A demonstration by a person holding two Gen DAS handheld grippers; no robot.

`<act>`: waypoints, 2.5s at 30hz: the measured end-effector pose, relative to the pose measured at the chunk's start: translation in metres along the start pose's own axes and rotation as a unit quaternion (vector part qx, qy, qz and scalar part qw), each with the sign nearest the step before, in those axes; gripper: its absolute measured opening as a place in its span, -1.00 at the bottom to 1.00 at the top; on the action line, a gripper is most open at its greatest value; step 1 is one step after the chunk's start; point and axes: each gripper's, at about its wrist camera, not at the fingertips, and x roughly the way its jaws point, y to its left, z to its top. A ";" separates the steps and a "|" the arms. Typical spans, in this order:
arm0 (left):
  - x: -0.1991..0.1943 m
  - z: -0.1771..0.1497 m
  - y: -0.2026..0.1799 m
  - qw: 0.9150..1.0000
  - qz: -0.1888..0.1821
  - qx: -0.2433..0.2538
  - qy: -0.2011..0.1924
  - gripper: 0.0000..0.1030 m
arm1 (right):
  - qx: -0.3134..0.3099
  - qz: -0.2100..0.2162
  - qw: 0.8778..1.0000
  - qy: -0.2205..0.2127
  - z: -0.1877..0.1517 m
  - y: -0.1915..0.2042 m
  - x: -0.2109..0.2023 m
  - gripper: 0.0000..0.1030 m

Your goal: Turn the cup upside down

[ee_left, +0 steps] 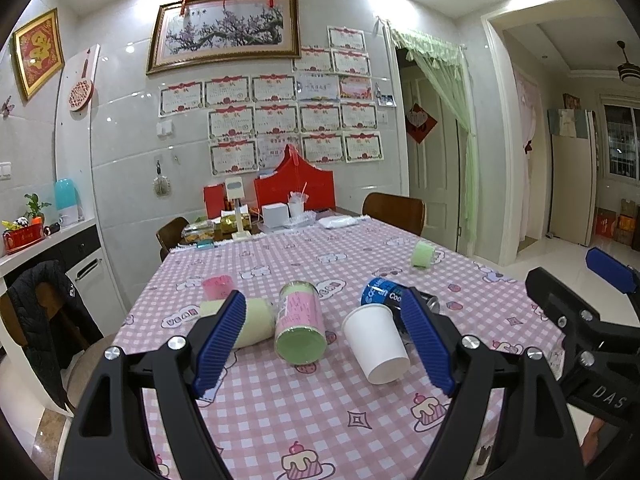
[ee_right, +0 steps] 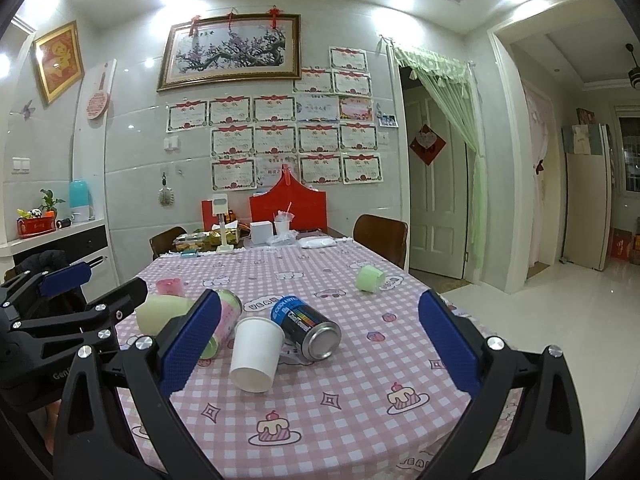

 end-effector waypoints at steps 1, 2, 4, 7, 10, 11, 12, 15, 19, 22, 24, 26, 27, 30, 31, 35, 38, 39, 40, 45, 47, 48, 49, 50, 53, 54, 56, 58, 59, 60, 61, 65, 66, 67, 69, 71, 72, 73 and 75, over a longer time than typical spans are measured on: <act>0.004 -0.001 -0.001 1.000 -0.002 -0.001 0.006 0.53 | 0.002 -0.002 1.000 0.003 -0.001 -0.002 0.001 0.85; 0.007 -0.002 -0.001 1.000 -0.005 -0.003 0.013 0.53 | 0.004 -0.004 1.000 0.005 -0.002 -0.004 0.003 0.85; 0.018 -0.003 -0.002 0.999 -0.011 -0.011 0.029 0.53 | 0.009 -0.007 1.000 0.012 -0.004 -0.010 0.008 0.85; 0.034 -0.008 -0.005 0.998 -0.020 -0.022 0.053 0.53 | 0.016 -0.012 1.000 0.023 -0.008 -0.018 0.015 0.85; 0.052 -0.012 -0.011 0.996 -0.031 -0.027 0.077 0.53 | 0.023 -0.020 0.999 0.034 -0.012 -0.029 0.024 0.85; 0.059 -0.015 -0.014 0.996 -0.033 -0.027 0.084 0.53 | 0.025 -0.022 0.999 0.037 -0.014 -0.031 0.026 0.85; 0.064 -0.017 -0.018 0.995 -0.035 -0.026 0.089 0.53 | 0.029 -0.026 0.998 0.040 -0.016 -0.036 0.029 0.85; 0.083 -0.021 -0.030 0.993 -0.041 -0.023 0.111 0.53 | 0.042 -0.035 0.997 0.054 -0.021 -0.049 0.039 0.85; 0.107 -0.021 -0.046 0.990 -0.041 -0.018 0.133 0.53 | 0.060 -0.044 0.995 0.069 -0.025 -0.069 0.053 0.85; 0.123 -0.020 -0.053 0.988 -0.038 -0.023 0.149 0.53 | 0.068 -0.045 0.993 0.083 -0.027 -0.076 0.063 0.85; 0.131 -0.018 -0.054 0.986 -0.041 -0.034 0.156 0.53 | 0.073 -0.045 0.992 0.089 -0.029 -0.081 0.070 0.85; 0.141 -0.015 -0.058 0.984 -0.046 -0.044 0.165 0.53 | 0.075 -0.046 0.992 0.094 -0.030 -0.084 0.075 0.85; 0.146 -0.013 -0.061 0.983 -0.046 -0.046 0.170 0.53 | 0.077 -0.047 0.991 0.097 -0.031 -0.086 0.077 0.85; 0.161 -0.008 -0.074 0.980 -0.050 -0.043 0.186 0.53 | 0.086 -0.050 0.990 0.100 -0.029 -0.095 0.082 0.85; 0.167 -0.006 -0.080 0.979 -0.052 -0.047 0.193 0.53 | 0.090 -0.054 0.990 0.099 -0.028 -0.099 0.084 0.85; 0.193 0.000 -0.099 0.973 -0.047 -0.058 0.218 0.53 | 0.099 -0.067 0.987 0.106 -0.024 -0.118 0.097 0.85; 0.214 0.002 -0.114 0.971 -0.028 -0.056 0.231 0.53 | 0.100 -0.073 0.986 0.113 -0.023 -0.130 0.109 0.85; 0.220 0.003 -0.116 0.970 -0.019 -0.055 0.235 0.53 | 0.099 -0.075 0.986 0.114 -0.023 -0.133 0.113 0.85; 0.227 0.003 -0.118 0.969 -0.016 -0.057 0.240 0.53 | 0.099 -0.075 0.985 0.117 -0.022 -0.136 0.117 0.85; 0.252 0.005 -0.123 0.964 -0.002 -0.046 0.260 0.53 | 0.090 -0.072 0.984 0.134 -0.020 -0.140 0.139 0.85; 0.265 0.003 -0.124 0.961 0.002 -0.046 0.274 0.53 | 0.086 -0.070 0.984 0.140 -0.020 -0.141 0.147 0.85; 0.269 0.002 -0.123 0.960 0.004 -0.044 0.277 0.53 | 0.084 -0.069 0.984 0.142 -0.020 -0.140 0.149 0.85; 0.274 0.001 -0.124 0.959 0.003 -0.042 0.281 0.53 | 0.082 -0.068 0.984 0.145 -0.020 -0.140 0.152 0.85; 0.277 0.001 -0.124 0.958 0.001 -0.042 0.284 0.53 | 0.080 -0.068 0.983 0.148 -0.020 -0.140 0.154 0.85; 0.285 -0.001 -0.123 0.956 0.006 -0.044 0.290 0.53 | 0.079 -0.066 0.982 0.156 -0.019 -0.142 0.160 0.85; 0.288 -0.001 -0.124 0.955 0.009 -0.043 0.293 0.53 | 0.079 -0.064 0.982 0.159 -0.020 -0.142 0.162 0.85; 0.293 -0.002 -0.129 0.954 0.013 -0.027 0.298 0.53 | 0.080 -0.063 0.981 0.164 -0.020 -0.142 0.165 0.85; 0.297 -0.005 -0.135 0.953 0.015 -0.001 0.303 0.53 | 0.081 -0.062 0.981 0.167 -0.020 -0.143 0.167 0.85; 0.298 -0.005 -0.137 0.953 0.015 0.001 0.304 0.53 | 0.083 -0.062 0.980 0.168 -0.021 -0.143 0.167 0.85; 0.299 -0.005 -0.138 0.952 0.016 0.005 0.304 0.53 | 0.084 -0.062 0.980 0.169 -0.020 -0.144 0.168 0.85; 0.299 -0.005 -0.139 0.952 0.015 0.008 0.305 0.53 | 0.085 -0.062 0.980 0.170 -0.020 -0.144 0.168 0.85; 0.291 -0.007 -0.142 0.951 -0.010 0.017 0.309 0.53 | 0.088 -0.064 0.979 0.171 -0.019 -0.147 0.166 0.85; 0.288 -0.008 -0.143 0.950 -0.018 0.019 0.313 0.53 | 0.089 -0.064 0.979 0.171 -0.018 -0.147 0.165 0.85; 0.286 -0.010 -0.144 0.949 -0.022 0.022 0.314 0.53 | 0.091 -0.065 0.979 0.171 -0.018 -0.148 0.165 0.85; 0.287 -0.011 -0.145 0.948 -0.021 0.029 0.316 0.53 | 0.096 -0.065 0.978 0.171 -0.017 -0.150 0.164 0.85; 0.293 -0.013 -0.145 0.945 -0.022 0.030 0.324 0.53 | 0.097 -0.064 0.978 0.173 -0.017 -0.150 0.163 0.85; 0.295 -0.014 -0.148 0.946 -0.015 0.042 0.322 0.53 | 0.097 -0.064 0.978 0.173 -0.018 -0.149 0.163 0.85; 0.296 -0.015 -0.150 0.945 -0.013 0.048 0.322 0.53 | 0.096 -0.064 0.978 0.173 -0.018 -0.150 0.162 0.85; 0.295 -0.015 -0.152 0.946 -0.018 0.048 0.319 0.53 | 0.096 -0.065 0.978 0.174 -0.019 -0.150 0.161 0.85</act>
